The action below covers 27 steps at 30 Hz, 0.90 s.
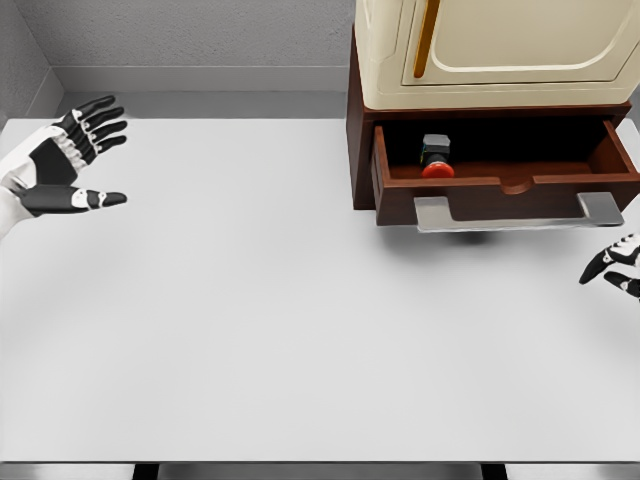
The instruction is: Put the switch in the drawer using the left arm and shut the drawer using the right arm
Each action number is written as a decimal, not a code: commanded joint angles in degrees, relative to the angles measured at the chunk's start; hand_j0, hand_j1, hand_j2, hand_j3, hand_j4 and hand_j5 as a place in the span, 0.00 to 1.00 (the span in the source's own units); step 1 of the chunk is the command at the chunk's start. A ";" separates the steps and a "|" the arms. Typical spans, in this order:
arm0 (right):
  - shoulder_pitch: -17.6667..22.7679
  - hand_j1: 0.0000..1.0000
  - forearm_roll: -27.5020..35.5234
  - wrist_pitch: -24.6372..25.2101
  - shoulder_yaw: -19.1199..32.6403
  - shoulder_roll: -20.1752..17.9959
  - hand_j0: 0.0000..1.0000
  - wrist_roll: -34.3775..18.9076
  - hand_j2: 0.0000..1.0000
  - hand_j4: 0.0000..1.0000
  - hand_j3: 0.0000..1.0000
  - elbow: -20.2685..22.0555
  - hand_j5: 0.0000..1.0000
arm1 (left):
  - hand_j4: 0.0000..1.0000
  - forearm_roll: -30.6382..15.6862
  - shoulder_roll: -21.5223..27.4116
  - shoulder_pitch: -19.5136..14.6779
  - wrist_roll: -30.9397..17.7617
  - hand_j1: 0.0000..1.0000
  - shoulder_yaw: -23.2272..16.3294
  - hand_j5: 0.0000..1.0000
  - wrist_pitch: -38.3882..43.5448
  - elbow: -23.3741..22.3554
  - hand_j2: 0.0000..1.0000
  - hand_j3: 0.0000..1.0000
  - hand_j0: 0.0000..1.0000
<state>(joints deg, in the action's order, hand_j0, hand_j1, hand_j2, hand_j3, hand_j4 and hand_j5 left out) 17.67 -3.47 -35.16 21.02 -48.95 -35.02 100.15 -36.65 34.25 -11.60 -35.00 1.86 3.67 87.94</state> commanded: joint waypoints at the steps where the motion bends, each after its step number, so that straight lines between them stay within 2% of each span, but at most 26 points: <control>1: 0.00 0.49 0.31 0.16 -1.25 -0.27 0.49 0.02 0.49 0.49 0.49 0.22 0.49 | 1.00 -0.36 -0.24 0.00 0.00 1.00 0.16 1.00 -1.56 -1.20 1.00 1.00 1.00; 5: -1.41 0.55 0.31 0.16 -2.21 -0.36 0.55 0.02 0.55 0.55 0.55 0.49 0.55 | 1.00 -0.27 -0.33 0.00 0.00 1.00 0.16 1.00 -1.56 -1.37 1.00 1.00 1.00; 9: -4.48 0.56 0.31 0.16 -5.82 -1.59 0.56 0.02 0.56 0.56 0.56 0.49 0.56 | 1.00 -0.27 -0.33 0.00 0.00 1.00 0.07 1.00 -1.56 -1.46 1.00 1.00 1.00; 16: -5.54 0.58 0.13 0.16 -5.91 -1.50 0.58 0.02 0.58 0.58 0.58 0.05 0.58 | 1.00 0.61 -0.33 0.00 0.00 1.00 0.16 1.00 -1.56 -1.55 1.00 1.00 1.00; 18: -6.68 0.58 0.13 0.16 -5.99 -1.59 0.58 0.02 0.58 0.58 0.58 -0.04 0.58 | 1.00 0.70 -0.33 0.00 0.00 1.00 0.07 1.00 -1.56 -1.55 1.00 1.00 1.00; 21: -10.28 0.58 -0.13 0.16 -10.12 -1.50 0.58 0.02 0.58 0.58 0.58 -0.30 0.58 | 1.00 0.87 -0.33 0.09 0.00 1.00 0.07 1.00 -1.56 -1.55 1.00 1.00 1.00; 27: -11.69 0.58 -0.22 0.16 -10.39 -1.50 0.58 0.02 0.58 0.58 0.58 -1.36 0.58 | 1.00 0.88 -0.42 0.09 0.00 1.00 0.07 1.00 -1.56 -1.55 1.00 1.00 1.00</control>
<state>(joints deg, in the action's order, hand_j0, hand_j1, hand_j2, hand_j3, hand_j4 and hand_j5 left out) 5.89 -4.02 -35.17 10.95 -50.39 -35.02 99.16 -35.45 33.83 -11.60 -35.00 1.93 2.11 86.36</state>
